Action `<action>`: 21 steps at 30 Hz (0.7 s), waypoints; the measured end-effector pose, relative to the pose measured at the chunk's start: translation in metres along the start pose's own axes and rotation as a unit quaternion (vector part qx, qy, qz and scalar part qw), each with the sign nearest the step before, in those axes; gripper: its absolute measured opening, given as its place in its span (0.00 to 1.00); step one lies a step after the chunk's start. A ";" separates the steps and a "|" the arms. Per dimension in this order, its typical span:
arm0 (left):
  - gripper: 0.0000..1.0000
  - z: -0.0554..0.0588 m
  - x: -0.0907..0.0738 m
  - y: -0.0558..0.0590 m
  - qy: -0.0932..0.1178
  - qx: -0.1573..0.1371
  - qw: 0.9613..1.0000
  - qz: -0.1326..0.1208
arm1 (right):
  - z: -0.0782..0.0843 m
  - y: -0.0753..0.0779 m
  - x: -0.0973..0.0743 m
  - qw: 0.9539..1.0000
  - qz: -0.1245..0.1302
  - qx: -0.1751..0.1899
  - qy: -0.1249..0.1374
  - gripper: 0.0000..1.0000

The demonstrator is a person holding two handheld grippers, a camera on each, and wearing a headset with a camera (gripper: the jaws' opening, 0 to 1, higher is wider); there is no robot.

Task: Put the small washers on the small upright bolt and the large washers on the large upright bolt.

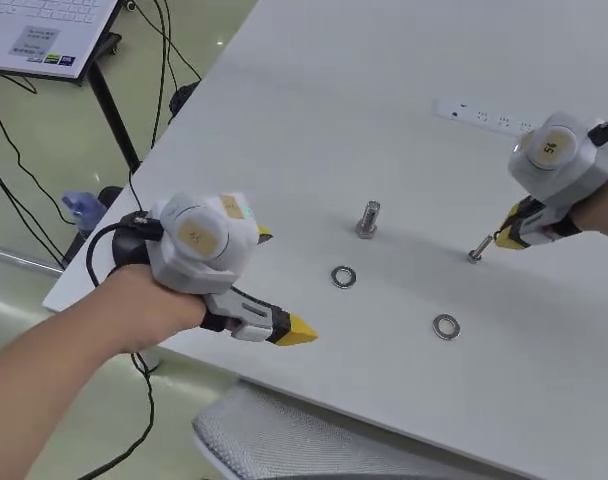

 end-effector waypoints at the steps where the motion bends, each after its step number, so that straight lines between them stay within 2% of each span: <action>1: 0.86 0.000 0.000 0.000 0.000 0.000 1.000 0.000 | 0.000 0.001 0.001 1.000 0.000 0.000 0.000 0.12; 13: 0.93 -0.001 0.004 -0.001 -0.009 0.000 1.000 0.005 | -0.002 0.010 0.016 1.000 -0.005 -0.003 -0.007 0.12; 17: 0.94 -0.001 0.005 -0.002 -0.009 0.001 1.000 0.005 | 0.001 0.017 0.020 1.000 -0.002 -0.007 -0.019 0.12; 21: 0.94 -0.001 0.006 -0.003 -0.009 0.000 1.000 0.005 | 0.002 0.017 0.021 1.000 -0.007 -0.002 -0.015 0.12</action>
Point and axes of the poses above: the centre of the closed fingertips' face, and the gripper's own axes: x roughly forward along the fingers, y roughly to its right, z roughly out of its underside, the point moved 8 cm from there along -x, roughly backward along the fingers, and after that the axes turned 14 degrees about -z, right-handed, at the moved point
